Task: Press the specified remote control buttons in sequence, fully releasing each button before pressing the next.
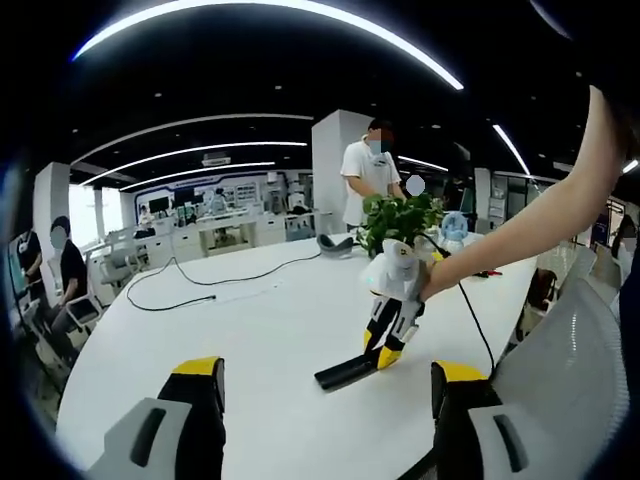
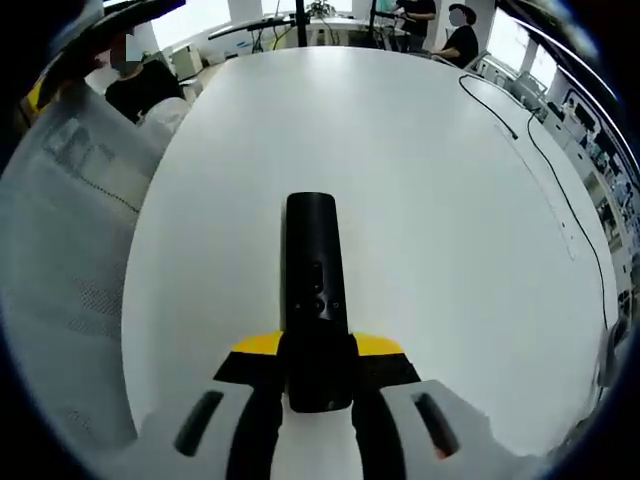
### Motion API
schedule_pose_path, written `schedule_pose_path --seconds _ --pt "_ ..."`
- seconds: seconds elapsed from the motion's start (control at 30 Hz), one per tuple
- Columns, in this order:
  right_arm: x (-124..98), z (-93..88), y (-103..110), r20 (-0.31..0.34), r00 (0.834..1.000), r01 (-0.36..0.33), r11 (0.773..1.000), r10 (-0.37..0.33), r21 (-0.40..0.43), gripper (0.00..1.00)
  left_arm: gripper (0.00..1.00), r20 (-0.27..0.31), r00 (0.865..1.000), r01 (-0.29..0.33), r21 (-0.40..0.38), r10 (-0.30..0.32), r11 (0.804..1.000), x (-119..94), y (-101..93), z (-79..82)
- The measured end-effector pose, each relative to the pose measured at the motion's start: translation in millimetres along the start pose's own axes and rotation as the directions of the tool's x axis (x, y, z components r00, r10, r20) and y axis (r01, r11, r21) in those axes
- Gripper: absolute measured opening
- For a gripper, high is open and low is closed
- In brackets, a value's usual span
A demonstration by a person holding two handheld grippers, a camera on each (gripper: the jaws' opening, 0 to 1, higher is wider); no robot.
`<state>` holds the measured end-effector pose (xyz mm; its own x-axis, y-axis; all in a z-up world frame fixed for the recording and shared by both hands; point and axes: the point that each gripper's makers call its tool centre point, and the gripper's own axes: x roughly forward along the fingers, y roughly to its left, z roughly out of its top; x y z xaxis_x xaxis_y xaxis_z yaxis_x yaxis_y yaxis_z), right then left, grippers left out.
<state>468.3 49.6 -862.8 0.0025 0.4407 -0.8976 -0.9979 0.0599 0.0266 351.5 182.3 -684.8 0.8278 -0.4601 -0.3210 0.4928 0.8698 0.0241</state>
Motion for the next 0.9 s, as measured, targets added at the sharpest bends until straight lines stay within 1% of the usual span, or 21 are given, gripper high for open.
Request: schedule_pose_path --seconds 0.27,0.57,0.9 --pt "-0.5 -0.2 -26.1 -0.001 1.0 0.006 1.0 -0.005 0.014 0.24 0.88 -0.005 1.0 -0.006 -0.018 0.006 1.0 0.4 2.8 -1.0" --pt "-0.9 1.4 -46.8 -0.007 1.0 0.0 1.0 0.0 0.009 0.24 0.88 -0.02 1.0 -0.006 -0.027 0.005 1.0 1.6 3.4 -4.0" --pt "-2.5 -0.7 -72.4 -0.048 0.999 0.012 1.0 -0.013 -0.023 0.24 0.88 -0.028 1.0 -0.012 -0.037 0.011 0.999 1.6 5.1 -5.6"
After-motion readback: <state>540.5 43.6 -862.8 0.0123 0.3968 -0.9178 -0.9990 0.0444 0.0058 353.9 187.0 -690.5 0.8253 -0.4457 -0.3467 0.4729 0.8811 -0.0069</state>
